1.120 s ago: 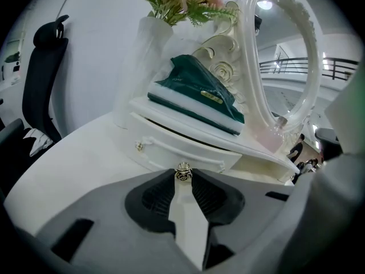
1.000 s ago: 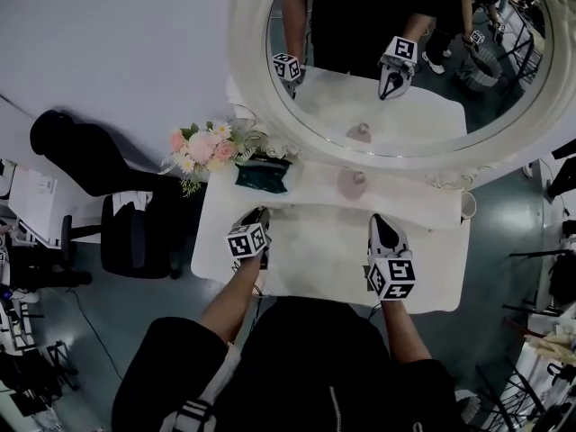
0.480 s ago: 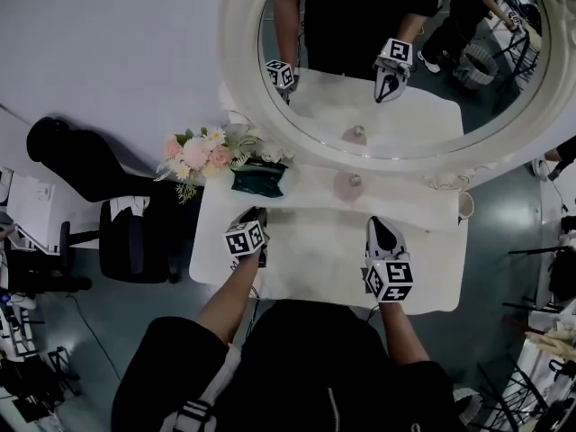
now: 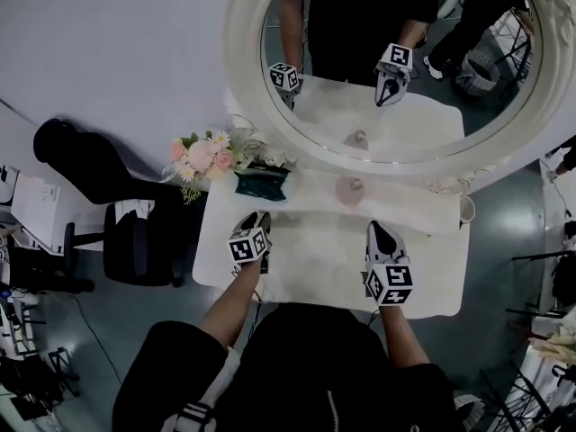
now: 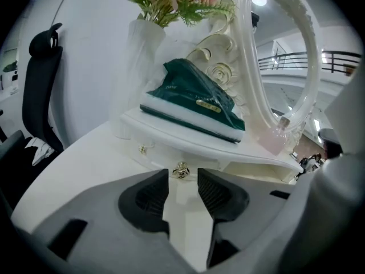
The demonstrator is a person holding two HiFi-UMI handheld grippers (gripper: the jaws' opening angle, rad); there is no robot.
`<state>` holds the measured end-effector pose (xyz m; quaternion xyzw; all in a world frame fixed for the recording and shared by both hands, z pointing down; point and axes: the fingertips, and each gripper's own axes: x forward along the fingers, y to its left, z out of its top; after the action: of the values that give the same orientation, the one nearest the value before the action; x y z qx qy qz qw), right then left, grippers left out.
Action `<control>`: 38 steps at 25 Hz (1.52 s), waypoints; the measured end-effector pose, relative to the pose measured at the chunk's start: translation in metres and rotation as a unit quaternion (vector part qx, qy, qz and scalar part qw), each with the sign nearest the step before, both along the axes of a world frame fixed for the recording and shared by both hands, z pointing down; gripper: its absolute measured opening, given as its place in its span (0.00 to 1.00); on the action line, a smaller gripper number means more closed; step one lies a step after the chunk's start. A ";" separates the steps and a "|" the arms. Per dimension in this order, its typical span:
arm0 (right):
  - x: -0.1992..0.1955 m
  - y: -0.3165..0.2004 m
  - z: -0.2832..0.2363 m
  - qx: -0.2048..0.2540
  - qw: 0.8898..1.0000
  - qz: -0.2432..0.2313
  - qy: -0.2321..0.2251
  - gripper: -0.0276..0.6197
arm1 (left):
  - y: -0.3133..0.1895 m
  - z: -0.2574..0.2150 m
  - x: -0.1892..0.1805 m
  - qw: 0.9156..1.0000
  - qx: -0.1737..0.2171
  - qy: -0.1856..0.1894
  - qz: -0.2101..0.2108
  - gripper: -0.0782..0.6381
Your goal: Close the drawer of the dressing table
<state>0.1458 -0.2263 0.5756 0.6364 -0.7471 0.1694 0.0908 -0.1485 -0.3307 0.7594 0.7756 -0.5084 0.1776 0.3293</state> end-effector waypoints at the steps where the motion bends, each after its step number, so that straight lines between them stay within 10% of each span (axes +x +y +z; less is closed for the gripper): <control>1: 0.000 0.001 0.000 0.001 1.000 -0.001 -0.001 0.04 | 0.003 -0.006 -0.002 1.000 0.009 -0.002 -0.005 0.33; 8: 0.006 0.002 -0.006 0.016 1.000 0.000 -0.005 0.04 | 0.017 -0.078 0.026 0.993 0.107 -0.009 0.055 0.12; 27: 0.023 -0.005 -0.041 0.065 0.998 0.000 0.011 0.03 | 0.016 -0.225 0.121 0.935 0.290 -0.019 0.204 0.12; 38: 0.024 -0.005 -0.045 0.072 0.997 0.006 0.028 0.03 | 0.017 -0.229 0.120 0.934 0.295 -0.006 0.203 0.12</control>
<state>0.1697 -0.2311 0.5302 0.6499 -0.7510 0.0975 0.0644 -0.0286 -0.3138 0.5301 0.9233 -0.3718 0.0872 0.0397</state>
